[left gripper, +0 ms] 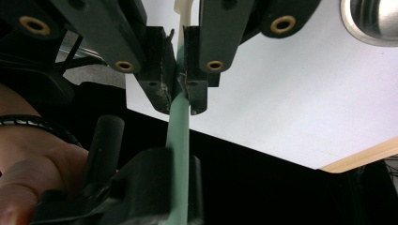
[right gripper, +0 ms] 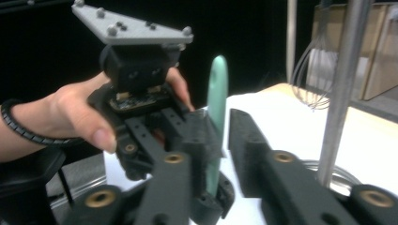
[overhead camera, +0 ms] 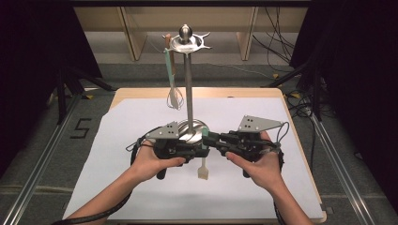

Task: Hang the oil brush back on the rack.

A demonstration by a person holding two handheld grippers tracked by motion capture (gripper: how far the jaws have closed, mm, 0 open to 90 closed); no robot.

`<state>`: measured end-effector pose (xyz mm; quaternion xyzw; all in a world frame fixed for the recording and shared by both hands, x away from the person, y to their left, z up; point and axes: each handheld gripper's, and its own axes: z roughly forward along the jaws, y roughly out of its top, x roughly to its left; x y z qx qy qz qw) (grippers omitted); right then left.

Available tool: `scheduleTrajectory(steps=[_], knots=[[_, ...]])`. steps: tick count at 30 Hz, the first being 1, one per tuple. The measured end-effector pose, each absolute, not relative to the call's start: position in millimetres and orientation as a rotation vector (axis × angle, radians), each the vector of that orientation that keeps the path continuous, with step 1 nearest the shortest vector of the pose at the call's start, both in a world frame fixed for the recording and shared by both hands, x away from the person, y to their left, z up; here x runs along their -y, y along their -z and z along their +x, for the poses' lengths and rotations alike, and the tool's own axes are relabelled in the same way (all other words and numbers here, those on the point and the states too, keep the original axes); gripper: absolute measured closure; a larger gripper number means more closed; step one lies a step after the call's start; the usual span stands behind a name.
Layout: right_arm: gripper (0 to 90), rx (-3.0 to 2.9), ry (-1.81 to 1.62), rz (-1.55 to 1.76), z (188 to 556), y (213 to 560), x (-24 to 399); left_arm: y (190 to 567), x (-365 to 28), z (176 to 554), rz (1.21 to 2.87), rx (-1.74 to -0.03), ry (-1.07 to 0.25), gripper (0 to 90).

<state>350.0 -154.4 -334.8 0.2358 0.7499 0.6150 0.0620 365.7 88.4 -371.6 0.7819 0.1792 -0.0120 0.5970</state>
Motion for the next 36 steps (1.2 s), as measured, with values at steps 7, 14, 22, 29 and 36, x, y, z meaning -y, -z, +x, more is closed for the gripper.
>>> scheduleTrajectory(steps=[7, 14, 22, 29, 36], knots=[[61.3, -2.196, -1.785, 0.803, 346.3, 331.2, 167.5, 366.2, -91.3, 369.9, 1.836, -0.433, -0.067, 83.1], [57.8, -2.102, -1.575, 0.906, 344.4, 342.3, 189.7, 364.0, -98.5, 374.9, 1.849, -0.444, -0.131, 83.1], [57.3, -2.089, -1.368, 1.066, 345.0, 369.0, 210.5, 361.2, -103.8, 380.1, 1.838, -0.497, -0.142, 83.1], [60.2, -2.121, -1.276, 1.144, 344.1, 389.2, 221.6, 349.7, -106.0, 385.6, 1.837, -0.458, -0.191, 83.2], [62.3, -2.115, -1.241, 1.207, 336.3, 392.9, 226.8, 340.6, -107.1, 383.8, 1.835, -0.485, -0.197, 83.2]])
